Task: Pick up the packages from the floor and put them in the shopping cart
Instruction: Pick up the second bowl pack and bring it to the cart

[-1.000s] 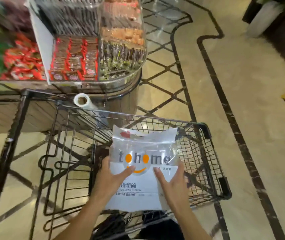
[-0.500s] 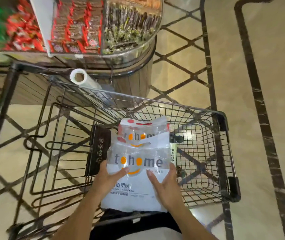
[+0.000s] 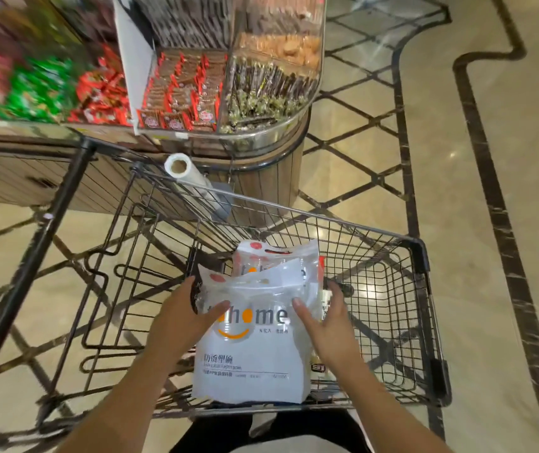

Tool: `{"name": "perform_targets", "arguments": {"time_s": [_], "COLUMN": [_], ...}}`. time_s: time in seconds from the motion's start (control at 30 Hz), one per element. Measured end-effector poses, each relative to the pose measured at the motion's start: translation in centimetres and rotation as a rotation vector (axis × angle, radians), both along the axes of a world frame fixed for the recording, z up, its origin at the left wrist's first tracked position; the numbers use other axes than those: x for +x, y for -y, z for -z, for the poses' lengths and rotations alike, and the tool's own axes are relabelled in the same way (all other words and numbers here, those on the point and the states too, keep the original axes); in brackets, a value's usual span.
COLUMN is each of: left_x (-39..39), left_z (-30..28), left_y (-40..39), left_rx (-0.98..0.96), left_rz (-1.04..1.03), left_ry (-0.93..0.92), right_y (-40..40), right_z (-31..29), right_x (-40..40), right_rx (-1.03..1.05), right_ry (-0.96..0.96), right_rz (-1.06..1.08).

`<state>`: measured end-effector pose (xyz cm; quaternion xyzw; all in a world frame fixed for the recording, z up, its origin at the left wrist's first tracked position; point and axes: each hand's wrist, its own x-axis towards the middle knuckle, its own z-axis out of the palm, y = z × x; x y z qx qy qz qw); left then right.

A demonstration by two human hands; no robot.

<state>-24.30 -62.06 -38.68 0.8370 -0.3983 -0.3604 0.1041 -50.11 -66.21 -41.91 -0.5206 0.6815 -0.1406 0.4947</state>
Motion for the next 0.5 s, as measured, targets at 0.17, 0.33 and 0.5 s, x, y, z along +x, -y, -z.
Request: {"name": "perform_targets", "arguments": {"time_s": [0.17, 0.33, 0.5], "left_x": [3.3, 9.0, 17.3], "left_z": [-8.2, -14.6, -19.1], "left_y": [2.0, 0.1, -6.9], "left_rx": [-0.177, -0.229, -0.285], "left_rz": [0.224, 0.149, -0.012], "left_ry": [0.499, 0.663, 0.803], "right_y": [6.7, 10.6, 8.3], "right_z": [-6.0, -13.4, -20.9], "right_x": [1.6, 8.2, 18.8], "right_rx": [-0.339, -0.662, -0.893], "right_ry": [-0.046, -0.205, -0.356], "right_rz": [-0.041, -0.414, -0.75]}}
